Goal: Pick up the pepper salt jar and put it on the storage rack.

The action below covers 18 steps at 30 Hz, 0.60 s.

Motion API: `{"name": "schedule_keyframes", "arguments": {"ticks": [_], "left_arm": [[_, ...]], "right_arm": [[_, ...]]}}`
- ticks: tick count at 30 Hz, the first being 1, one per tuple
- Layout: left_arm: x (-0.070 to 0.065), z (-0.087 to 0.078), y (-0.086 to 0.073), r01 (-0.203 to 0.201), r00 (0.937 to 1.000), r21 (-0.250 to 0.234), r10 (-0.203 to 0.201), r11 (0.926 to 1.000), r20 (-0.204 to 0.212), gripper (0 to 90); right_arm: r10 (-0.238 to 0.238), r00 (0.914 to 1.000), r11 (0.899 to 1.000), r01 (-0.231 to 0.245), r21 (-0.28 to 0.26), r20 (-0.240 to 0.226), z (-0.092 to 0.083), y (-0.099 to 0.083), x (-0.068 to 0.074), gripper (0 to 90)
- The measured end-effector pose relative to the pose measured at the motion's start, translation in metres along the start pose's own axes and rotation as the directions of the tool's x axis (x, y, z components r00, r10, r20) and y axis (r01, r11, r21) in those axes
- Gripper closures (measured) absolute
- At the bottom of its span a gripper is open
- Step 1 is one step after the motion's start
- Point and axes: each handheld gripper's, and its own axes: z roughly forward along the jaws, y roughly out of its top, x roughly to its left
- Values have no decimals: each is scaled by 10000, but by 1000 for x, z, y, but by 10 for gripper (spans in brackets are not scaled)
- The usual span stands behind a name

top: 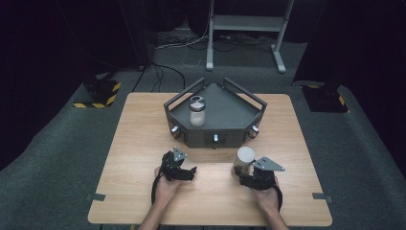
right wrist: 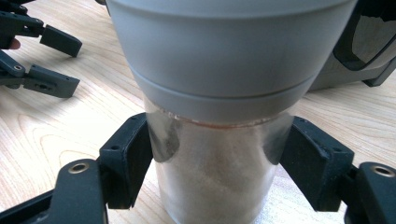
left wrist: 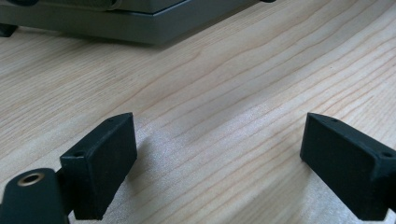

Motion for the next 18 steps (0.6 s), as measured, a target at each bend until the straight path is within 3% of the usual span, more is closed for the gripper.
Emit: {"name": "schedule_keyframes", "arguments": {"ticks": [18], "left_arm": [[0,0,0,-1,10000,-1,1,10000,-1,107]], "right_arm": [[20,10000,9997,-22,-246,-74,-2,2,-2,293]]}}
